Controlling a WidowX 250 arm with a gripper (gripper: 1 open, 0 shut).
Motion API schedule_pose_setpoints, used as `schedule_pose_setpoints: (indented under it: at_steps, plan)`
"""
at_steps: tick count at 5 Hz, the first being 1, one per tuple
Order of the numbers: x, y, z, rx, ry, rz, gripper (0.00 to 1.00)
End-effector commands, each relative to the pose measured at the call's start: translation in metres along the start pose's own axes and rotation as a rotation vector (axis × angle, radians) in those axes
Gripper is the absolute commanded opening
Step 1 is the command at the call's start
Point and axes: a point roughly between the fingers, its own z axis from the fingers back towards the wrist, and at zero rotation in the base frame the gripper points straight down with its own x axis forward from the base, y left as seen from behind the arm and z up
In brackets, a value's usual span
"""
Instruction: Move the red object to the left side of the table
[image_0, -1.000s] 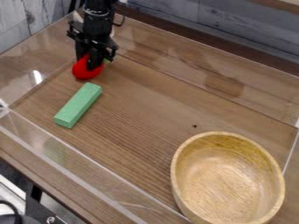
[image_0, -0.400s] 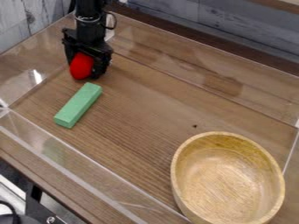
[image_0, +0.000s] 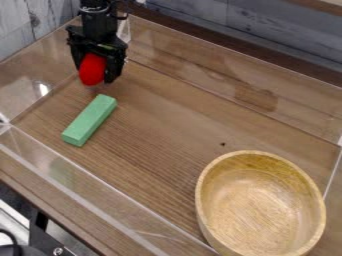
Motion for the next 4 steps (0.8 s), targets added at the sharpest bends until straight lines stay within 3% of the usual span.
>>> schedule_pose_setpoints:
  at_steps: [1,2,4]
  plan:
    - [0.014,0.017,0.037,0.03,-0.089,0.033,1.0]
    - [0.014,0.016,0.038,0.021,-0.085,0.05,0.0]
    - [0.015,0.01,0.016,0.022,-0.064,0.07,0.0]
